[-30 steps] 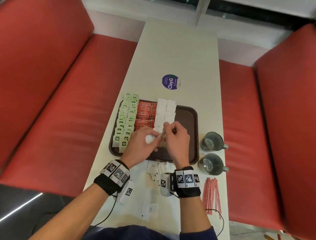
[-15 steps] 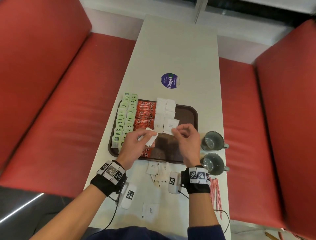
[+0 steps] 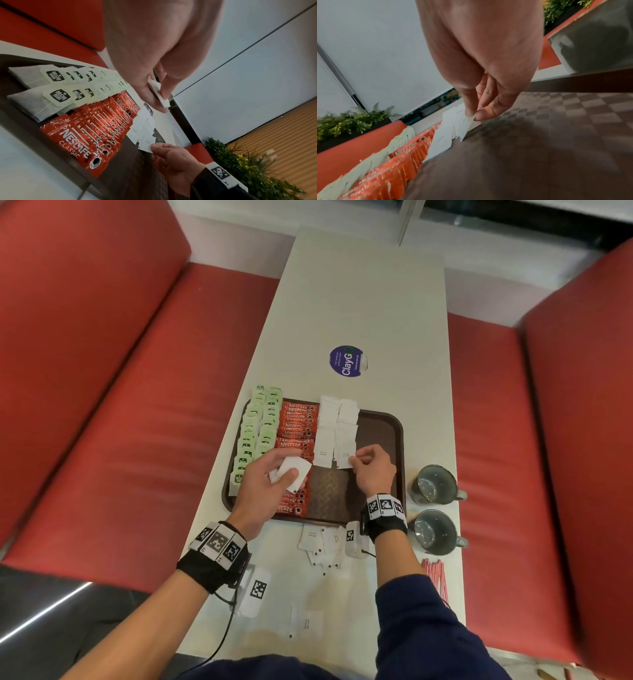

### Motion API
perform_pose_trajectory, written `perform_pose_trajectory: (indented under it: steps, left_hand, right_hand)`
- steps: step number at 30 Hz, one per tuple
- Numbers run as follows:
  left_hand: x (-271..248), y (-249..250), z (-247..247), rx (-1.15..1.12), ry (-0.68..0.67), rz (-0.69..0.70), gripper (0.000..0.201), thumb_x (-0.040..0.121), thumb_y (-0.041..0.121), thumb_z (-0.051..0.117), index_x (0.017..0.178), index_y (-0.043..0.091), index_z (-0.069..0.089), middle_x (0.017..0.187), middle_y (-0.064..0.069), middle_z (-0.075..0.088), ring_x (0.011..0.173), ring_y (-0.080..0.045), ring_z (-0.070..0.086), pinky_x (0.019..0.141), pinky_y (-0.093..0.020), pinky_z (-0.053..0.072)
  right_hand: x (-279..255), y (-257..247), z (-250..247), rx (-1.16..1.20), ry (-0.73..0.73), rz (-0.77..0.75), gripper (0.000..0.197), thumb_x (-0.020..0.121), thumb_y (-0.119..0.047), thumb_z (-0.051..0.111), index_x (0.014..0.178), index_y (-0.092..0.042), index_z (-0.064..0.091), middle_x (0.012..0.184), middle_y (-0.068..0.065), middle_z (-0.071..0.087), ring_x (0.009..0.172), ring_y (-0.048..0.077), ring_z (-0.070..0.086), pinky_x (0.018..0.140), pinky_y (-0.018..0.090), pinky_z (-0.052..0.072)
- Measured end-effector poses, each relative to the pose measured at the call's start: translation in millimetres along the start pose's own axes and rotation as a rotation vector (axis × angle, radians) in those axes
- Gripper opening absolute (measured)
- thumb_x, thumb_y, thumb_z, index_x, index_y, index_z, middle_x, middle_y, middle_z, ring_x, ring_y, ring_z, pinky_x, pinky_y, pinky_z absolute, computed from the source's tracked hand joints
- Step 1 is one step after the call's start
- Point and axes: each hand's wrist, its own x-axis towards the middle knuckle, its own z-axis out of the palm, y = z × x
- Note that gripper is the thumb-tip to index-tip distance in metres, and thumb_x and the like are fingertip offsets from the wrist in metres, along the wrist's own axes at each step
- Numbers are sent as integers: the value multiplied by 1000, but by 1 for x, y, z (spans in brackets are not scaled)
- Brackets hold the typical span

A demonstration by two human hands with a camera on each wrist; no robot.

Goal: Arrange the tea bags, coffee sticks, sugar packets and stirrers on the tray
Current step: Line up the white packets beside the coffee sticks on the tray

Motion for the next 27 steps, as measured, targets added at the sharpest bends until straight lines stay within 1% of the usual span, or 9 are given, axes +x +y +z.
perform_pose_trajectory:
  steps: [3,9,11,14,16,18,19,22,27]
  left_hand:
    - [1,-1,-2,14,10,-12,40,102,4,71,126,35,75,127,13,75,124,-2,65,99,-51,63]
    - [0,1,-1,9,16,-6,47,99,6,77,129,42,72,117,3,77,118,-17,72,91,-41,65]
    - [0,2,-1,5,14,-2,48,98,7,79,131,42,71,114,2,79,115,-18,73,87,-36,66]
    - [0,5,-1,13,22,-11,50,96,9,81,131,43,71,110,3,80,111,-17,75,90,-43,66]
    - [0,7,0,7,28,-22,50,95,10,83,131,41,71,109,5,81,109,-16,76,91,-46,66]
    - [0,7,1,7,31,-26,49,93,12,84,131,41,71,110,5,81,109,-18,76,90,-48,66]
    - [0,7,2,2,27,-28,49,93,14,85,131,41,71,111,5,81,109,-19,76,90,-50,66]
    - [-1,9,6,-13,28,-18,47,90,18,89,128,38,72,108,2,82,107,-22,77,94,-56,64]
    - [-5,13,9,-27,7,12,40,85,23,93,114,22,66,102,-4,82,100,-24,79,94,-58,62]
  right_hand:
    - [2,3,8,-51,-5,0,15,95,-15,83,96,-20,69,86,-7,69,100,23,66,90,33,49]
    - [1,0,13,-136,16,-18,12,96,-14,82,97,-15,70,91,0,70,76,3,59,87,33,55]
    - [1,-2,14,-157,14,-10,14,96,-16,82,97,-17,68,92,0,70,80,10,63,90,38,58]
    - [-7,-11,12,-180,41,-23,18,96,-24,82,100,-20,65,100,0,70,95,22,69,90,43,59]
    - [-18,-23,5,-67,46,-69,18,99,-31,78,104,-19,67,97,-2,71,94,19,69,86,36,60]
    - [-41,-43,-7,113,-30,-92,24,102,-43,74,105,-20,70,93,-4,73,88,17,71,72,17,57]
    - [-53,-53,-12,200,-105,-89,29,102,-52,71,104,-23,72,92,-3,76,87,18,74,68,16,57]
    - [-84,-68,-23,371,-392,-56,45,99,-70,66,103,-26,76,91,3,79,87,27,78,77,34,63]
    - [-106,-67,-36,419,-526,-158,30,107,-41,70,95,-13,69,92,20,72,80,24,71,78,38,59]
